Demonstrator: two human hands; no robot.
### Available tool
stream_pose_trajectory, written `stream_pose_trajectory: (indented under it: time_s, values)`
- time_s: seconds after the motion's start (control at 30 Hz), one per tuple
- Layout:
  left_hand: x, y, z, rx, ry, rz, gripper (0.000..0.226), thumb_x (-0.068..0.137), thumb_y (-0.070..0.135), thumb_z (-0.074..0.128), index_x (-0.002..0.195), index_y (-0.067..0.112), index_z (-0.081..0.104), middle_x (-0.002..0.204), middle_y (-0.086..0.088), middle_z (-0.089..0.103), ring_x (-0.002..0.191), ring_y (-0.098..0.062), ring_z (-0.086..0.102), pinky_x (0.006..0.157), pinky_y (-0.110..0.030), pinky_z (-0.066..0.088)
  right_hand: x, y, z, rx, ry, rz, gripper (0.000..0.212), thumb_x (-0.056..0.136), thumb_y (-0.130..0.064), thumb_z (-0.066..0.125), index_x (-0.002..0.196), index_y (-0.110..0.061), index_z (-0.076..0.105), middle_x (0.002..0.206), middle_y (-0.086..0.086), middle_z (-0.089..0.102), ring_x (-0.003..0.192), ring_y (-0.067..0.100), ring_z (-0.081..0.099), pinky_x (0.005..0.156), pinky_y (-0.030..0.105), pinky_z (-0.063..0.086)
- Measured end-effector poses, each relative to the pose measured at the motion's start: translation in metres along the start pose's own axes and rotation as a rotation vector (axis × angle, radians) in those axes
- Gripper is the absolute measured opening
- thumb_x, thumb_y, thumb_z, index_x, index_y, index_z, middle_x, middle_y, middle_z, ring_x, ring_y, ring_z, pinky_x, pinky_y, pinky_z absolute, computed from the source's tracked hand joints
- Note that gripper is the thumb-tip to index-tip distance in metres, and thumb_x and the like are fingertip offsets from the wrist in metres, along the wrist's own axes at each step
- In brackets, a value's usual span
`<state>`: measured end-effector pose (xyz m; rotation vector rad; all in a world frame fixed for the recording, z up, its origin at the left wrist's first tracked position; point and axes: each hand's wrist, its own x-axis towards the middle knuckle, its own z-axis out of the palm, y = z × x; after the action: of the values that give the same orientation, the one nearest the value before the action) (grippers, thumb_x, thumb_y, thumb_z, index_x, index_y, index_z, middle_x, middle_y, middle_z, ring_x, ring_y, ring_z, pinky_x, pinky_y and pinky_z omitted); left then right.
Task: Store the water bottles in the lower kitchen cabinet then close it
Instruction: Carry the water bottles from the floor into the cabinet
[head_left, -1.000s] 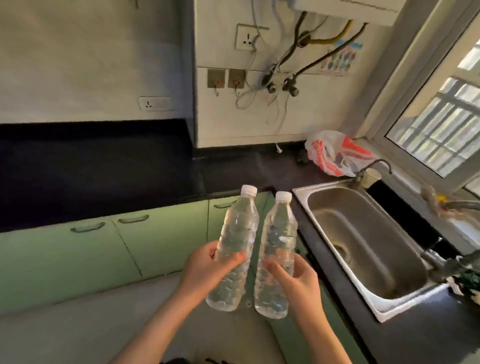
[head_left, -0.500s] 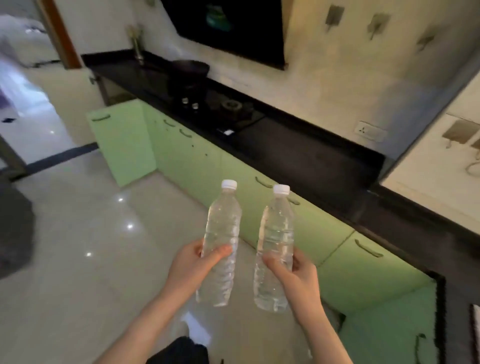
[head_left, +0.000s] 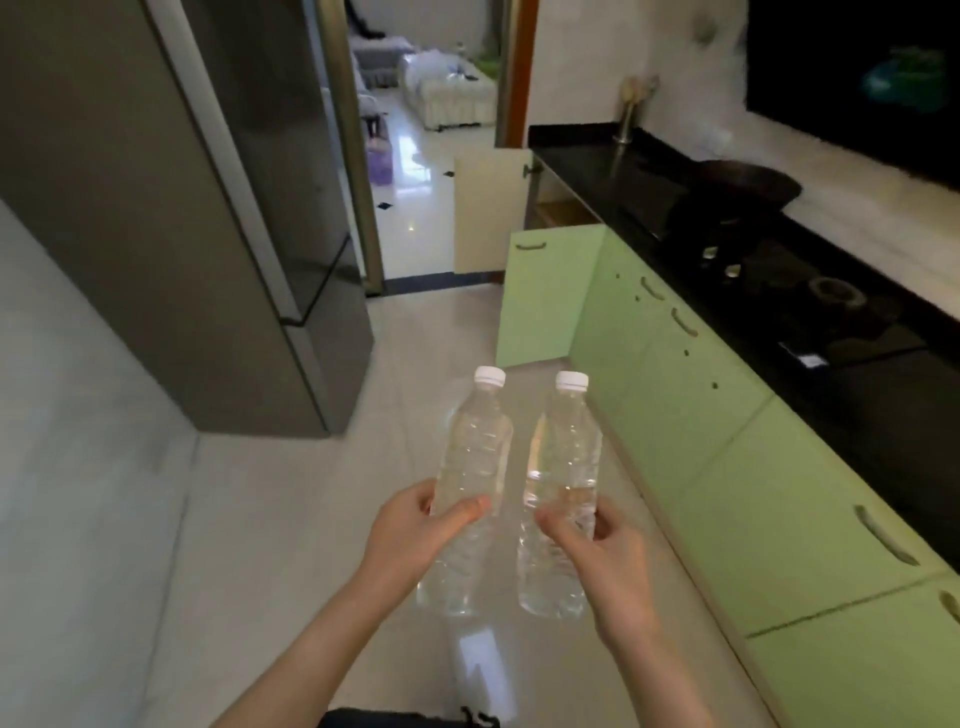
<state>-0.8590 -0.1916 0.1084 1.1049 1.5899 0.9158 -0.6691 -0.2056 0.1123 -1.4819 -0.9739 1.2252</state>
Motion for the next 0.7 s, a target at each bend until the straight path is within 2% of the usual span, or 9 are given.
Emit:
stream_pose_trajectory:
  time_s: [0.07, 0.2, 0.3, 0.47, 0.7]
  values:
    - [0.027, 0.008, -0.029, -0.038, 0.058, -0.01, 0.031, 0.064, 0.048, 0.079, 0.075, 0.019, 0.075, 0.064, 0.01, 0.072, 0.058, -0.001, 0.065, 0.063, -0.025, 0.05, 0.028, -0.013, 0.035, -0.013, -0.041, -0.01, 0.021, 0.073, -0.007, 0.082, 0.091, -0.012, 0.073, 0.085, 0.002, 0.077, 0.082, 0.019, 0.073, 0.076, 0.035, 0.058]
    - [0.082, 0.015, -0.068, -0.097, 0.114, -0.016, 0.022, 0.075, 0.036, 0.081, 0.079, 0.015, 0.074, 0.063, 0.008, 0.071, 0.059, -0.002, 0.066, 0.059, -0.019, 0.051, 0.079, -0.036, 0.086, -0.038, -0.093, -0.009, 0.032, 0.061, -0.02, 0.083, 0.091, -0.013, 0.073, 0.084, 0.002, 0.076, 0.078, 0.021, 0.072, 0.076, 0.039, 0.058]
    - [0.124, 0.012, -0.078, -0.125, 0.149, -0.049, 0.014, 0.08, 0.028, 0.076, 0.08, 0.014, 0.075, 0.062, 0.008, 0.071, 0.057, -0.002, 0.065, 0.053, -0.013, 0.047, 0.122, -0.04, 0.107, -0.058, -0.147, 0.017, 0.025, 0.07, -0.012, 0.084, 0.092, -0.011, 0.073, 0.084, 0.003, 0.076, 0.073, 0.016, 0.071, 0.073, 0.035, 0.058]
    - [0.214, 0.017, -0.072, -0.147, 0.169, -0.122, 0.012, 0.081, 0.026, 0.076, 0.076, 0.016, 0.074, 0.061, 0.009, 0.071, 0.054, -0.001, 0.065, 0.049, -0.01, 0.044, 0.223, -0.043, 0.136, -0.083, -0.161, 0.055, 0.02, 0.073, -0.005, 0.081, 0.091, -0.01, 0.073, 0.081, 0.001, 0.076, 0.064, 0.011, 0.069, 0.06, 0.021, 0.056]
    - [0.384, 0.082, -0.072, -0.078, 0.244, -0.119, 0.007, 0.082, 0.035, 0.074, 0.079, 0.029, 0.072, 0.065, 0.011, 0.072, 0.06, -0.002, 0.067, 0.055, -0.012, 0.048, 0.412, -0.089, 0.18, -0.085, -0.193, 0.043, 0.021, 0.072, -0.006, 0.082, 0.09, -0.011, 0.074, 0.08, 0.002, 0.077, 0.07, 0.02, 0.071, 0.07, 0.036, 0.058]
